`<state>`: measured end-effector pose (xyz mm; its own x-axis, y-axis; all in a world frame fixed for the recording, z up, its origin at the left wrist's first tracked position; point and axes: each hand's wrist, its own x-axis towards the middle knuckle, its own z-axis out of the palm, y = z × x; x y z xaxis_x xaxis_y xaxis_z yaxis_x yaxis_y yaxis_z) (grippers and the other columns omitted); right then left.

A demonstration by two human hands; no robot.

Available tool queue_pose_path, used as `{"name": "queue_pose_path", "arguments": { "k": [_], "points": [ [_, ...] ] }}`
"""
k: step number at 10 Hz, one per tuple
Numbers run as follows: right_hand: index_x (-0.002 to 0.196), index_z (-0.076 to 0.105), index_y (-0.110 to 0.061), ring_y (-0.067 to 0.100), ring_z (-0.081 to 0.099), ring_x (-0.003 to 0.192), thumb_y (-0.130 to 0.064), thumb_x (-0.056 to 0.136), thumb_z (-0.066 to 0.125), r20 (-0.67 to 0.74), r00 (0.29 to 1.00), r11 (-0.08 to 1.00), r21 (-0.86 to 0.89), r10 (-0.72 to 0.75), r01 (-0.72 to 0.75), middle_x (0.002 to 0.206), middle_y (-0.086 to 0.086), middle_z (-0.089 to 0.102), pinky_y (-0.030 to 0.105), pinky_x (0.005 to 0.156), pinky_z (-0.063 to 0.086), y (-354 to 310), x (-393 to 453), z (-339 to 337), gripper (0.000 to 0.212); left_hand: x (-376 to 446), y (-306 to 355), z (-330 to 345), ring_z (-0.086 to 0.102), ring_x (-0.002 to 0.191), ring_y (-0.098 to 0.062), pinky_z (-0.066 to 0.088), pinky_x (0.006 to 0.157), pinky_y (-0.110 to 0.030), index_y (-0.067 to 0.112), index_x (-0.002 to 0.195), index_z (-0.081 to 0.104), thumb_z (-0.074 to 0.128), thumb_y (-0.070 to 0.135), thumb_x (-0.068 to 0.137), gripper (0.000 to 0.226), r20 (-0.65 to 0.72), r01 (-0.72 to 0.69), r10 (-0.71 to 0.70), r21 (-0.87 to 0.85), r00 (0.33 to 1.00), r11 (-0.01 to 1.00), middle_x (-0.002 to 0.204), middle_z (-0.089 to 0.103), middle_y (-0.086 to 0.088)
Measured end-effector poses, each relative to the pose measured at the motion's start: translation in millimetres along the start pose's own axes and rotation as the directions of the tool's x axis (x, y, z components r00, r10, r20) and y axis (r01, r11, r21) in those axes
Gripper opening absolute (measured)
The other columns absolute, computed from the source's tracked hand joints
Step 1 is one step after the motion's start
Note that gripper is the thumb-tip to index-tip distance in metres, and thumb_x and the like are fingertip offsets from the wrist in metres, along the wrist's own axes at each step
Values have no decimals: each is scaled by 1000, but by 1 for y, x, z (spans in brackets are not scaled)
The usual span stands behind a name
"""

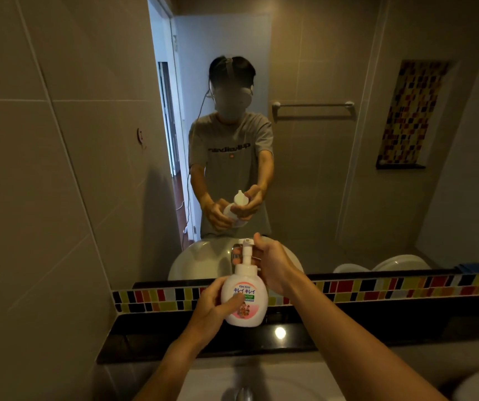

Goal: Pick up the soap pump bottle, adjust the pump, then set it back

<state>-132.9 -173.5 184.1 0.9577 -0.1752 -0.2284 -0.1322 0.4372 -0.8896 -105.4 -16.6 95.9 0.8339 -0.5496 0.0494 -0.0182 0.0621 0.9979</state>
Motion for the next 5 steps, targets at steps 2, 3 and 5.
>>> {"name": "queue_pose_path", "arguments": {
  "k": [2,3,5],
  "points": [
    [107,66,-15,23,63,95,-52,100,34,-92,995,974,-226,-35,13,103,7,68,38,85,49,3,5,-5,49,17,0,-15,70,96,-22,61,75,-26,13,111,63,73,5,82,32,13,18,-20,137,1000,990,105,72,-6],
    [139,51,-15,31,54,124,-55,98,37,-213,973,945,-327,-87,13,137,12,56,48,107,41,4,-4,-24,59,21,-19,-24,67,105,-19,57,88,-38,17,121,57,78,15,78,48,8,67,-70,192,998,979,116,68,-5],
    [121,59,-32,23,66,111,-50,95,47,-184,892,848,-436,-413,302,123,1,66,34,84,53,-4,-94,-73,34,29,-62,-36,64,104,-15,57,83,-30,19,122,53,83,18,72,58,-36,98,-91,370,995,924,114,62,3]
  ]
}}
